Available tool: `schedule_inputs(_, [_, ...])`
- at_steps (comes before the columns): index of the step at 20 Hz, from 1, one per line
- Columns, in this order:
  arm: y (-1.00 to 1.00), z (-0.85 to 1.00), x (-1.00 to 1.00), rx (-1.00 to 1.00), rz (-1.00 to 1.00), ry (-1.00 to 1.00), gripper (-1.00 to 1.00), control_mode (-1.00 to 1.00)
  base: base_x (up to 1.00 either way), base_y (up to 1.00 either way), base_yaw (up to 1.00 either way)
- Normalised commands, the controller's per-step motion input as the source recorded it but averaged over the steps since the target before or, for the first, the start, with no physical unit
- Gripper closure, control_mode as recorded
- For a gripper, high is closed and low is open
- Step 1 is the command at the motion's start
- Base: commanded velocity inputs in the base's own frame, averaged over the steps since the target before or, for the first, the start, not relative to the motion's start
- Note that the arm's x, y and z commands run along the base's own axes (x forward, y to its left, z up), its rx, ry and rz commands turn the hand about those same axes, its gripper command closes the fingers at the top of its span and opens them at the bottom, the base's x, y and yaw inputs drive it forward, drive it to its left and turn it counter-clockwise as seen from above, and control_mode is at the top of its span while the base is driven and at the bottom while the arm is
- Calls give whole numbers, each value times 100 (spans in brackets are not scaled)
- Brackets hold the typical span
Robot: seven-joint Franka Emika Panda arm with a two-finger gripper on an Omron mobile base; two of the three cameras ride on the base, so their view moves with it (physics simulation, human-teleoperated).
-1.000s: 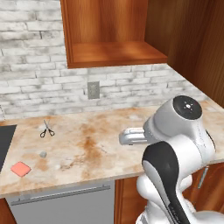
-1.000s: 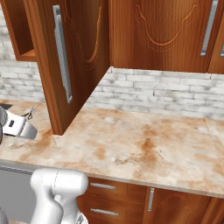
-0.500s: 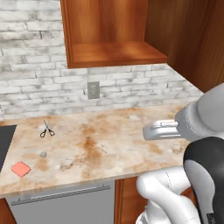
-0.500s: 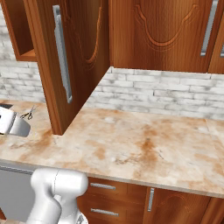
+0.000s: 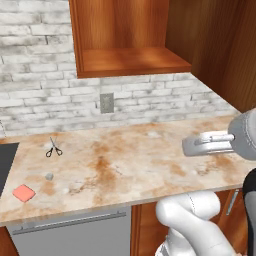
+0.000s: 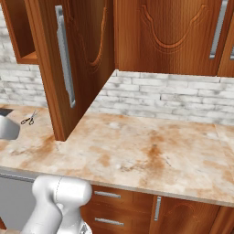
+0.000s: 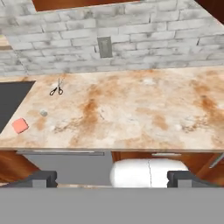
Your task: Open the cabinet. Pick the bar soap and place it next to the sink. Then close the cabinet.
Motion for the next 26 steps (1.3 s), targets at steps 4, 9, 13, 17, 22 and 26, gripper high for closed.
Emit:
schedule_inputs(4, [-14,42,4,0,4,-46,-100,-100,0,0,0])
schedule_inputs(9, [-11,59,0,0,3,-37,-100,-100,0,0,0])
schedule_inputs(13, [-12,21,0,4,2,-10,-100,-100,0,0,0])
schedule_inputs(17, [-46,4,-28,9,0,-17,-100,-100,0,0,0])
schedule_inputs(22, [-32,23,-97,11,-1,-22,-100,-100,0,0,0])
schedule_inputs(26, [2,37,-65,1,-2,-17,-100,-100,0,0,0])
